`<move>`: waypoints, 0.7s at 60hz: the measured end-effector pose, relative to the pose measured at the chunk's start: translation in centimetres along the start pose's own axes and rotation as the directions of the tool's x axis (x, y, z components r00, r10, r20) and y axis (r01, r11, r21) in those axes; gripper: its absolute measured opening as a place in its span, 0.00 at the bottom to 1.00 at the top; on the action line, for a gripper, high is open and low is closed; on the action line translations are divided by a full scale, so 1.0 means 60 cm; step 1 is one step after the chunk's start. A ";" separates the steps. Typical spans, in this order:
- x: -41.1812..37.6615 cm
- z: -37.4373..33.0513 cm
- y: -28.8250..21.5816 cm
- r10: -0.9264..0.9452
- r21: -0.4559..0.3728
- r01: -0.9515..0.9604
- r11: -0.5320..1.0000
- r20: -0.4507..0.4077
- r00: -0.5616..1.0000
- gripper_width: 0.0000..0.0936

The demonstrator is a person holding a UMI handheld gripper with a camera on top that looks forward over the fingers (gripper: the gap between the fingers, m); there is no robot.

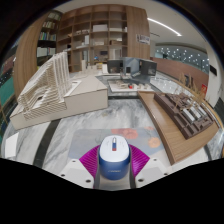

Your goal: Arrange mouse

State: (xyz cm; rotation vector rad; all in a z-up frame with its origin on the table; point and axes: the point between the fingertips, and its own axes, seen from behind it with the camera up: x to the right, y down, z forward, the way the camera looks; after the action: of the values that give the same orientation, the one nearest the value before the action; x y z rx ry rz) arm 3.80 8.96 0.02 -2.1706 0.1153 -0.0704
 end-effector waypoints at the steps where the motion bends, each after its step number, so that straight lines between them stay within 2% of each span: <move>1: 0.003 0.002 0.003 0.004 -0.004 -0.004 1.000 -0.003 1.000 0.42; 4: 0.008 0.007 0.019 0.012 -0.033 -0.012 0.999 -0.001 1.000 0.44; 5: 0.008 0.007 0.012 0.023 -0.013 -0.023 1.000 0.004 1.000 0.44; 6: 0.008 0.009 0.012 0.030 -0.007 -0.030 1.000 0.008 1.000 0.54; 7: 0.007 0.008 0.016 0.037 -0.014 -0.037 0.999 0.015 0.999 0.47; 13: 0.006 0.006 0.017 0.005 -0.029 -0.004 1.000 0.036 0.999 0.58; 14: 0.008 0.003 0.019 0.004 -0.041 -0.003 0.999 0.033 0.999 0.62; 19: 0.018 -0.023 0.022 0.033 -0.074 -0.032 0.997 0.010 0.999 0.95; 20: 0.018 -0.034 0.022 0.038 -0.072 -0.037 0.997 0.014 0.999 0.90; 22: 0.016 -0.059 0.017 0.049 -0.063 -0.048 0.997 0.024 0.998 0.91; 23: 0.010 -0.074 0.016 0.054 -0.058 -0.052 0.997 0.030 0.998 0.96; 24: 0.009 -0.092 0.015 0.059 -0.053 -0.056 0.997 0.041 0.997 0.89; 42: -0.082 -0.378 0.087 0.142 0.004 -0.146 0.989 0.203 0.969 0.89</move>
State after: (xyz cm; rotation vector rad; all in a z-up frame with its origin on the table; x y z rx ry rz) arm -3.52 -12.01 8.53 -2.1307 0.1543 0.2315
